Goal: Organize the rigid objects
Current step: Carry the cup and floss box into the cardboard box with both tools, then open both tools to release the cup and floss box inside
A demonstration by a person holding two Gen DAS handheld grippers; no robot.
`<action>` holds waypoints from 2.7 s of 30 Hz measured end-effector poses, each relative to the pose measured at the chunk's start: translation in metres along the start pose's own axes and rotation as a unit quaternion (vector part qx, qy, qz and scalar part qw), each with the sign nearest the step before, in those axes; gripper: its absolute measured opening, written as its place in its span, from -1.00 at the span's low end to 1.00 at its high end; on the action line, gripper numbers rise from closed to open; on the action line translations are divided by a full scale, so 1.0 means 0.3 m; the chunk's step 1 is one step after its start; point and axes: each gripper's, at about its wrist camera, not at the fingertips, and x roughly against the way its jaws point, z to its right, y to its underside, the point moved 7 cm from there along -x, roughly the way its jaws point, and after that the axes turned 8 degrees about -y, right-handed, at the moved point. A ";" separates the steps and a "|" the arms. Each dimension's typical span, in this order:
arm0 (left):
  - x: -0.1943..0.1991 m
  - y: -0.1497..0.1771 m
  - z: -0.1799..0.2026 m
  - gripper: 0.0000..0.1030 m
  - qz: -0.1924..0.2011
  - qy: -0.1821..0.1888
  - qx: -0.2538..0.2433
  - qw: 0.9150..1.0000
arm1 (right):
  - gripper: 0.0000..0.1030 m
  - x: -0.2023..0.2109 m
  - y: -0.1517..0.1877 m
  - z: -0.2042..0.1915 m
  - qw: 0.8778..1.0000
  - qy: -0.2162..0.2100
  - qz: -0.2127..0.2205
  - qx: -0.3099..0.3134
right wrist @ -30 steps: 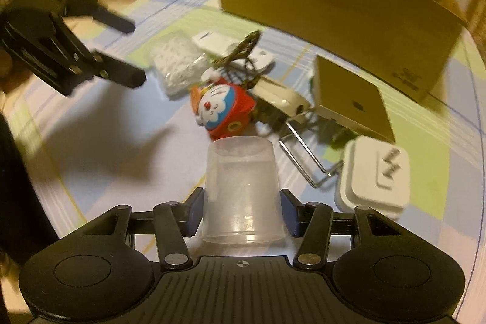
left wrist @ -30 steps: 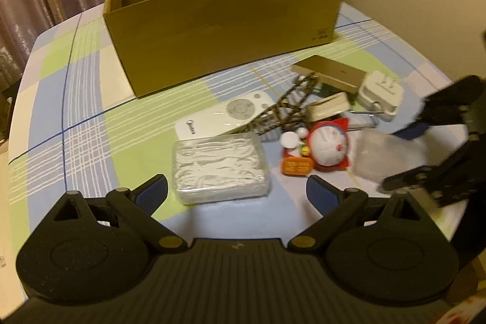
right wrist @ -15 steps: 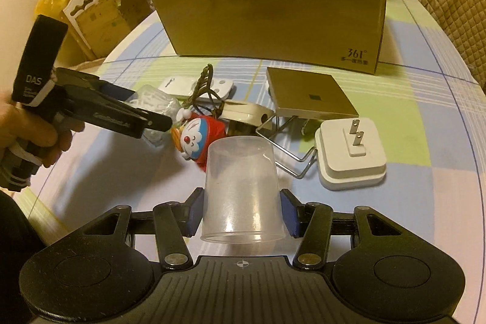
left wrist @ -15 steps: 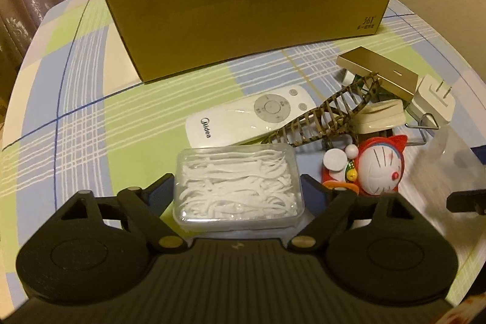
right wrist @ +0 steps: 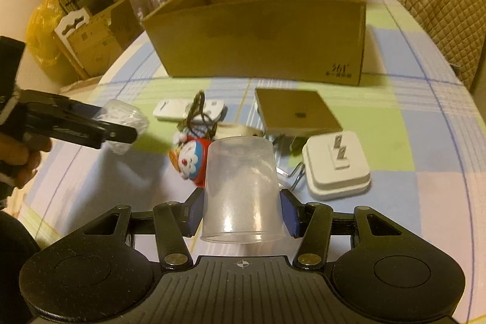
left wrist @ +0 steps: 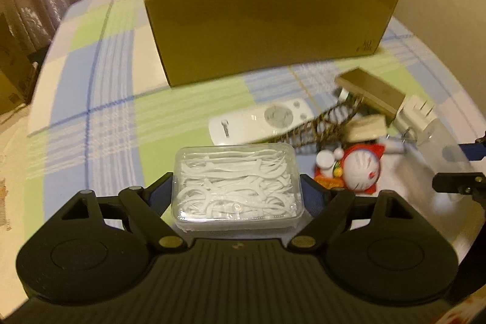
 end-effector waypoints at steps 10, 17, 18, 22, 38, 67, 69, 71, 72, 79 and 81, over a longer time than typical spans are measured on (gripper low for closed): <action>0.200 -0.249 0.024 0.60 0.059 -0.007 0.024 0.998 | -0.04 0.129 -0.252 0.010 0.998 0.006 0.054 0.015; 0.268 -0.505 0.047 0.60 0.107 -0.006 0.016 0.994 | -0.04 0.175 -0.561 0.028 0.994 0.027 0.098 0.042; 0.265 -0.535 0.055 0.60 0.110 -0.006 0.014 0.994 | -0.04 0.169 -0.599 0.033 0.993 0.029 0.101 0.044; 0.220 -0.629 0.058 0.60 0.113 -0.011 0.008 0.994 | -0.04 0.108 -0.733 0.071 0.994 0.038 0.098 0.041; -0.083 -0.699 0.038 0.60 0.070 -0.012 0.019 0.997 | -0.04 -0.201 -0.799 0.259 0.998 0.044 0.044 -0.018; -0.126 -0.717 0.004 0.67 0.087 -0.024 0.043 0.995 | -0.04 -0.250 -0.775 0.319 0.997 0.046 0.037 -0.043; -0.126 -0.714 0.008 0.67 0.086 -0.026 0.039 0.995 | -0.04 -0.251 -0.774 0.313 0.997 0.047 0.037 -0.042; -0.125 -0.711 0.009 0.67 0.086 -0.024 0.039 0.995 | -0.04 -0.253 -0.773 0.312 0.997 0.048 0.036 -0.041; -0.126 -0.710 0.008 0.67 0.085 -0.024 0.039 0.995 | -0.04 -0.254 -0.771 0.312 0.997 0.049 0.035 -0.041; -0.123 -0.702 0.009 0.67 0.085 -0.023 0.037 0.995 | -0.04 -0.256 -0.767 0.319 0.997 0.052 0.033 -0.043; -0.121 -0.702 0.008 0.67 0.086 -0.024 0.037 0.995 | -0.04 -0.254 -0.769 0.318 0.997 0.052 0.034 -0.043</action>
